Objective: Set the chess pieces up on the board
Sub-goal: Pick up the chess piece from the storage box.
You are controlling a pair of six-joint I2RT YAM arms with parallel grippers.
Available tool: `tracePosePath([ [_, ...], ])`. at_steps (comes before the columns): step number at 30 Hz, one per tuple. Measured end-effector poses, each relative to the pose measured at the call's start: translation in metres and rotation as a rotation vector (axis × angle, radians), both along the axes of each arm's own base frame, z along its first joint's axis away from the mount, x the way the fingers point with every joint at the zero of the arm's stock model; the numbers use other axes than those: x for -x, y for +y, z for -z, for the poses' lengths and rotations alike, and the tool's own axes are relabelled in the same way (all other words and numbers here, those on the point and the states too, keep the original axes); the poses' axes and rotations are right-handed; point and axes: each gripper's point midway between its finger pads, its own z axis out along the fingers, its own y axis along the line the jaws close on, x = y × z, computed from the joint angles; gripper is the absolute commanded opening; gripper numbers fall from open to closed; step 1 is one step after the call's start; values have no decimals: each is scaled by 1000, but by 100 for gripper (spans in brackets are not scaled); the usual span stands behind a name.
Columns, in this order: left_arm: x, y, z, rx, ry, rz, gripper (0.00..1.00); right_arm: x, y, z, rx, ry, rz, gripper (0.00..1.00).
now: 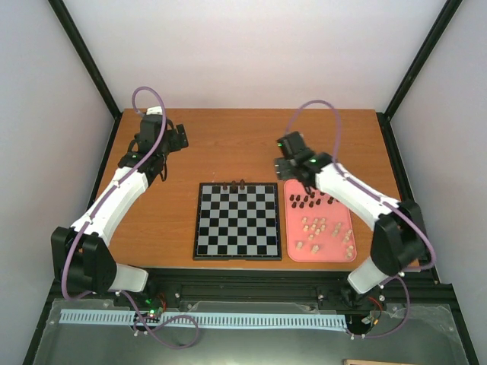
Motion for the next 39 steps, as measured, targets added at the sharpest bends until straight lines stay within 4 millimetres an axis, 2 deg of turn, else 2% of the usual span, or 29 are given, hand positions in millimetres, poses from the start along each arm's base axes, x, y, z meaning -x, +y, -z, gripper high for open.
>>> tracePosePath([
  [1, 0, 0, 0, 1, 0, 1, 100, 0, -27, -1, -1, -2, 68, 83],
  [4, 0, -2, 1, 5, 2, 10, 100, 4, -85, -2, -4, -11, 229, 79],
  [7, -1, -4, 2, 10, 6, 19, 100, 8, -131, 4, -2, -8, 359, 73],
  [11, -1, -6, 3, 17, 10, 32, 100, 17, -177, 27, 22, 35, 490, 67],
  [12, -1, -7, 3, 18, 10, 34, 100, 21, -187, 34, 30, 52, 516, 63],
  [15, -1, -8, 3, 20, 10, 37, 100, 28, -205, 47, 31, 83, 562, 55],
  [21, -1, -9, 4, 23, 11, 43, 100, 30, -226, 65, 3, 110, 608, 45],
  [31, -1, -9, 4, 25, 11, 46, 100, 19, -218, 101, -45, 190, 571, 39],
  [39, -1, -9, 4, 25, 11, 46, 100, 16, -220, 113, -58, 213, 572, 33],
])
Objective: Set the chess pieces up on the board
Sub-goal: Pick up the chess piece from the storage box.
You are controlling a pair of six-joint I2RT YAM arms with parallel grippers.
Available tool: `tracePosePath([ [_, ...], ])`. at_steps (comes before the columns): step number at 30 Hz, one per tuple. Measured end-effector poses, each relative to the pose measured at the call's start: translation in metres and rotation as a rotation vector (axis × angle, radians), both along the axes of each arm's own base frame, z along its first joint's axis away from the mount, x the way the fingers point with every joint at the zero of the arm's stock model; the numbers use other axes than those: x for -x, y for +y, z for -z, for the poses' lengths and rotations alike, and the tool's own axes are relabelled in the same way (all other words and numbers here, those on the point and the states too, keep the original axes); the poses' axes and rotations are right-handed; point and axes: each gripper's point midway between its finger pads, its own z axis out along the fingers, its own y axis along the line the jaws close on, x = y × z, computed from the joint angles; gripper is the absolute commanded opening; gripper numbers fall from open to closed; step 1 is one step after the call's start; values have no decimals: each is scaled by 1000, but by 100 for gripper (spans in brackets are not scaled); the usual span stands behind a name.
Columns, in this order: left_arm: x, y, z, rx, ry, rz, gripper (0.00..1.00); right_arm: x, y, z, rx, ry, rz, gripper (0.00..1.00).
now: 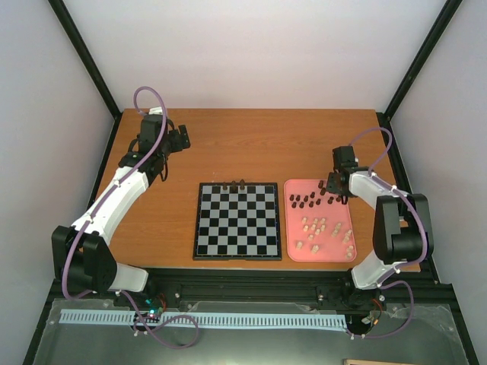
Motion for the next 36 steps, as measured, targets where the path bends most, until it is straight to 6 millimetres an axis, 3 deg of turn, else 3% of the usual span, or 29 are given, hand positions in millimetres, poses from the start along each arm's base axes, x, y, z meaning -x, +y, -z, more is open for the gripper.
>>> tracePosePath([
  [8, 0, 0, 0, 0, 0, 0, 100, 0, 0, 12, -7, 27, 1, 26],
  [11, 0, 0, 0, 0, 0, 0, 100, 0, 0, 14, -10, 35, 1, 19],
  [24, 0, 0, 0, 0, 0, 0, 100, -4, 2, 9, -29, 14, -7, 6],
  [28, 0, 0, 0, 0, 0, 0, 100, -10, 8, -15, -58, -51, -21, 5],
  [34, 0, 0, 0, 0, 0, 0, 100, -22, 24, -87, -116, -229, -71, 5],
  [36, 0, 0, 0, 0, 0, 0, 100, -27, 40, -109, -136, -271, -117, 5],
])
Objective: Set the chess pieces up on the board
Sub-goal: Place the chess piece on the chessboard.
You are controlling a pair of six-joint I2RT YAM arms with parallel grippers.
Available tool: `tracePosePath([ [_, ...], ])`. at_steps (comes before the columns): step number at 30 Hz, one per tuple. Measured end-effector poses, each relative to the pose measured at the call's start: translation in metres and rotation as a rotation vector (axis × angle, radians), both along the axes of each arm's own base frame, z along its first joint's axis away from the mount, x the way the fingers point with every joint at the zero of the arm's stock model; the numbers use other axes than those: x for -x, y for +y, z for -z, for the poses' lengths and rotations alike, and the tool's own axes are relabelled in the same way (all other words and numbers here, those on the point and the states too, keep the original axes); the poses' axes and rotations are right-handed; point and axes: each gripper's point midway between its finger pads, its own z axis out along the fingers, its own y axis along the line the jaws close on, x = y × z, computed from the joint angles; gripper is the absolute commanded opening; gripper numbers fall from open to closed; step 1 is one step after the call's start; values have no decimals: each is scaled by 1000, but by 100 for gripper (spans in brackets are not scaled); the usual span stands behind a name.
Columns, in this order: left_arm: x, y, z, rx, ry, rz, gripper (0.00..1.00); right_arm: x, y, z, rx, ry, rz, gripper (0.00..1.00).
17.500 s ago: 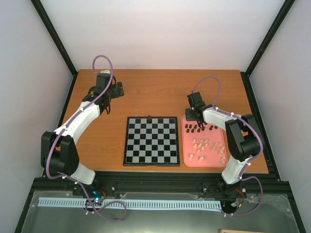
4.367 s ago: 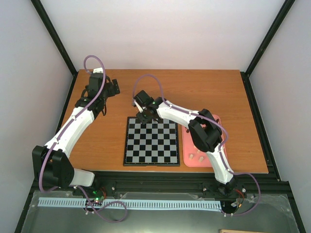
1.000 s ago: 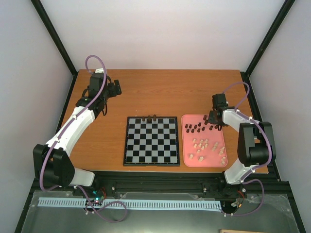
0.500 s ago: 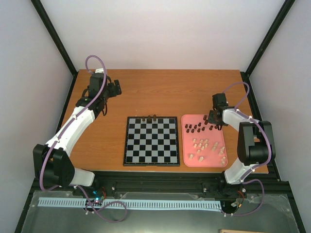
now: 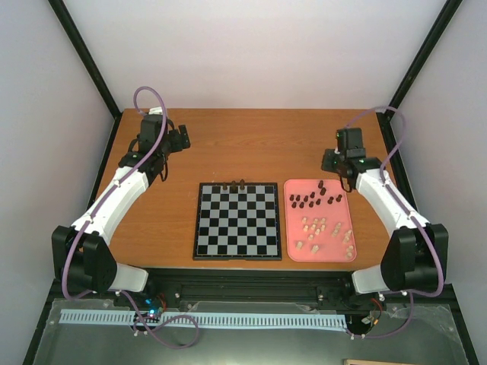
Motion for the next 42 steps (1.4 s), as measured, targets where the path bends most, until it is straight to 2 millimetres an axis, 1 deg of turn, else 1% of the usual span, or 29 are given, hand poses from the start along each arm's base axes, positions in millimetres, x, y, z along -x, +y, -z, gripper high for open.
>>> tracePosePath([
  [1, 0, 0, 0, 0, 0, 0, 100, -3, 14, -10, -9, -19, -37, 5],
  [2, 0, 0, 0, 0, 0, 0, 100, -5, 27, -16, -19, -29, -73, 5],
  [3, 0, 0, 0, 0, 0, 0, 100, -6, 44, -21, -24, -34, -118, 5],
  [4, 0, 0, 0, 0, 0, 0, 100, -7, 66, -26, -33, -35, -176, 5],
  [7, 0, 0, 0, 0, -1, -1, 100, -9, 122, -27, -51, -13, -315, 6],
  [8, 0, 0, -1, 0, -3, -1, 100, -12, 145, -25, -57, -1, -367, 5],
  [9, 1, 0, -1, 0, -3, -1, 100, -13, 156, -22, -60, 8, -392, 6],
  [11, 1, 0, -3, 1, -7, -1, 100, -16, 187, -9, -66, 47, -458, 5],
  [13, 2, 1, -5, 2, -13, -2, 100, -18, 209, 12, -63, 101, -505, 6],
  [17, 5, 2, -11, 5, -27, -4, 100, -13, 239, 57, -33, 230, -569, 6],
  [19, 5, 2, -13, 6, -32, -4, 100, -8, 250, 70, -20, 269, -595, 6],
  [21, 6, 3, -14, 5, -33, -6, 100, -1, 260, 77, -8, 300, -624, 6],
  [25, 6, 4, -14, 0, -33, -14, 100, 5, 273, 73, 4, 312, -659, 7],
  [28, 6, 4, -13, 0, -33, -15, 100, 8, 276, 72, 12, 317, -666, 7],
  [34, 6, 5, -13, -2, -33, -17, 100, 17, 272, 76, 36, 349, -670, 7],
  [42, 6, 5, -13, -4, -33, -20, 100, 25, 281, 78, 60, 353, -693, 7],
])
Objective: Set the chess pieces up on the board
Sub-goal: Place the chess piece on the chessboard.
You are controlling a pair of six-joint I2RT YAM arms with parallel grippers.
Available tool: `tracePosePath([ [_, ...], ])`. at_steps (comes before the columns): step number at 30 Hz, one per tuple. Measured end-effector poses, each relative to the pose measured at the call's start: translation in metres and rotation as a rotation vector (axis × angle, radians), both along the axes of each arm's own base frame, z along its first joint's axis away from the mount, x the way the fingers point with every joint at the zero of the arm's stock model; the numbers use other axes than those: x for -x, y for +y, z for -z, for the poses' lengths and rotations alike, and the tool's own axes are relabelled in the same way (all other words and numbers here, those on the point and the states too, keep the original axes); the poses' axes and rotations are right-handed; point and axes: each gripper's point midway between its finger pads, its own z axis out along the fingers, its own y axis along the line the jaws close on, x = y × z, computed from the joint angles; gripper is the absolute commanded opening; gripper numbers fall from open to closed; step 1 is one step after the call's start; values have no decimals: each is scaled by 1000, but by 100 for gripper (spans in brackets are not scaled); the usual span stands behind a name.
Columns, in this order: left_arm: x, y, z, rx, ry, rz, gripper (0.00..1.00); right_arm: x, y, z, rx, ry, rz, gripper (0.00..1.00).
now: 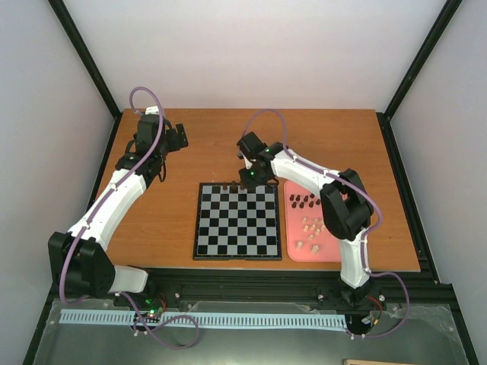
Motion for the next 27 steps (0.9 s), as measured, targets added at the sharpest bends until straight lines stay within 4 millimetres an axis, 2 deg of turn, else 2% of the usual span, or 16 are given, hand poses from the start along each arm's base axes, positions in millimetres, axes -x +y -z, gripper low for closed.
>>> tracePosePath([
  [12, 0, 0, 0, -1, 0, -1, 100, -1, -4, 25, 56, 23, 6, 7],
  [27, 0, 1, 0, -2, 0, -4, 100, -4, -4, 26, 68, 8, 1, 9],
])
